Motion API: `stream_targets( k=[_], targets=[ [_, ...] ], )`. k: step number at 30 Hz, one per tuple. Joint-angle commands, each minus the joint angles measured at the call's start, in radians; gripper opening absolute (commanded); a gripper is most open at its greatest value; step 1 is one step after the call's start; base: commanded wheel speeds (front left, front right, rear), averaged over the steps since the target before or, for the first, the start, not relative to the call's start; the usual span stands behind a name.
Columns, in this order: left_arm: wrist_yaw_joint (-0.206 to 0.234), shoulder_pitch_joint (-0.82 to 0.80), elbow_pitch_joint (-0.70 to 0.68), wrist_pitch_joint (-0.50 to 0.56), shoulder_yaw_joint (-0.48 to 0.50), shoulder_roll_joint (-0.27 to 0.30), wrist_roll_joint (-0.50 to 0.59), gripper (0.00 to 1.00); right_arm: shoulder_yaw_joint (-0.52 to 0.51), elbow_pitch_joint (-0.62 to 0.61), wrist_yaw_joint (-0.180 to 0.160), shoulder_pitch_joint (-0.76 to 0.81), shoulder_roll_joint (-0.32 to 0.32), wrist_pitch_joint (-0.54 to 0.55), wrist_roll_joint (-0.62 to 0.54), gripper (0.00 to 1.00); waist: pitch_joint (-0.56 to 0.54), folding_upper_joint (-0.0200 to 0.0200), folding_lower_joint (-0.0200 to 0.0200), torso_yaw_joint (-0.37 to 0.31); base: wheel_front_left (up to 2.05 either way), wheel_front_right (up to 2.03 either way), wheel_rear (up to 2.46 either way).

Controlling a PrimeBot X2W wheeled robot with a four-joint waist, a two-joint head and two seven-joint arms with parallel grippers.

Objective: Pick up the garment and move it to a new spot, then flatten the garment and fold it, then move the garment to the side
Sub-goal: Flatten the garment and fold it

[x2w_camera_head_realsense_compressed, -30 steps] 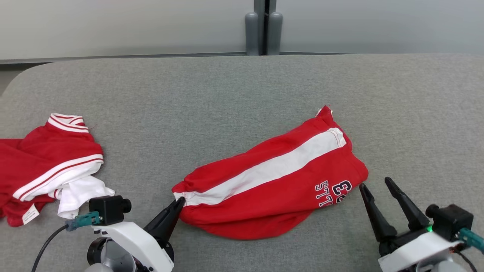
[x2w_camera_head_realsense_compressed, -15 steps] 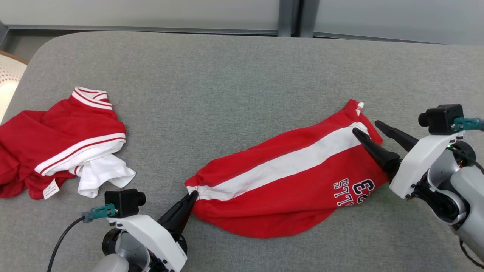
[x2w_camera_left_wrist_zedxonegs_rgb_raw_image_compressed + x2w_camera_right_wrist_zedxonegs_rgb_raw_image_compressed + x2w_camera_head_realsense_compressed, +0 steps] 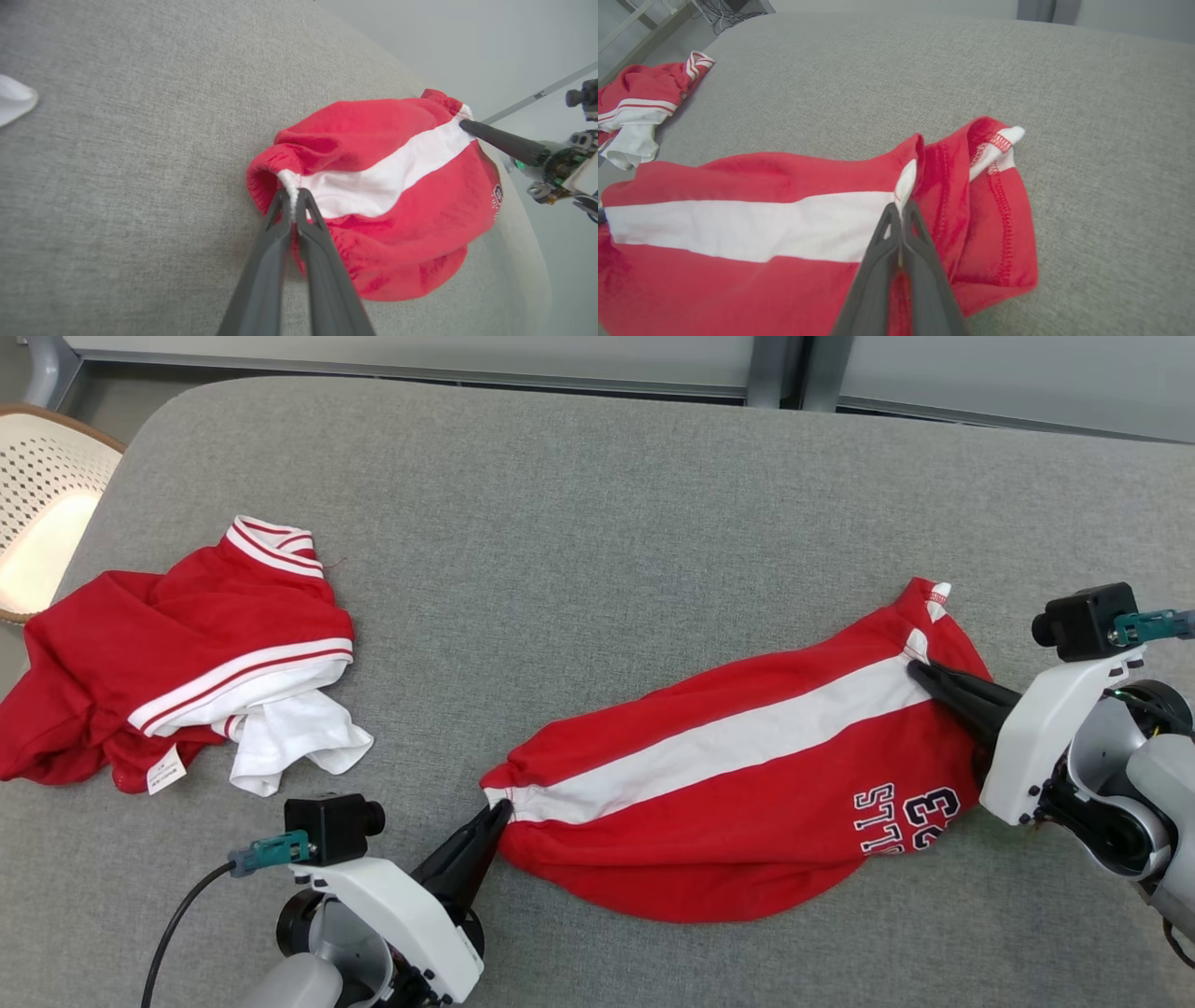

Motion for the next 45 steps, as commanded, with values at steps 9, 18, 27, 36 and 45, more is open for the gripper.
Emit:
stream_targets(
  k=[9,18,27,36,45],
  targets=[
    [-0.018,-0.055,-0.055,-0.037,0.037,0.033,0.025,0.00,0.008,-0.037,-0.001,-0.069,-0.061,-0.149,0.080,0.00,-0.020,0.0000,0.0000,-0.062,0.00,0.00,0.00],
    [-0.061,-0.424,-0.168,0.025,0.103,0.082,0.095,0.00,-0.064,-0.075,-0.002,-0.319,-0.145,-0.304,0.053,0.00,0.045,0.0000,0.0000,-0.185,0.00,0.00,0.00],
    [-0.109,-0.952,-0.039,-0.072,0.107,0.011,0.284,0.00,-0.184,0.020,-0.002,-0.639,-0.143,-0.384,-0.158,0.00,0.160,0.0000,0.0000,-0.264,0.00,0.00,0.00],
    [-0.130,-0.976,0.056,-0.294,-0.062,-0.005,0.319,0.00,-0.483,-0.128,-0.001,-0.444,-0.123,-0.382,-0.366,0.00,0.212,0.0000,0.0000,-0.286,0.00,0.00,0.00],
    [-0.129,-0.518,-0.006,-0.320,-0.202,0.075,0.224,0.00,-0.557,-0.228,-0.001,0.139,-0.108,-0.382,-0.290,0.00,0.188,0.0000,0.0000,-0.288,0.00,0.00,0.00]
  ],
)
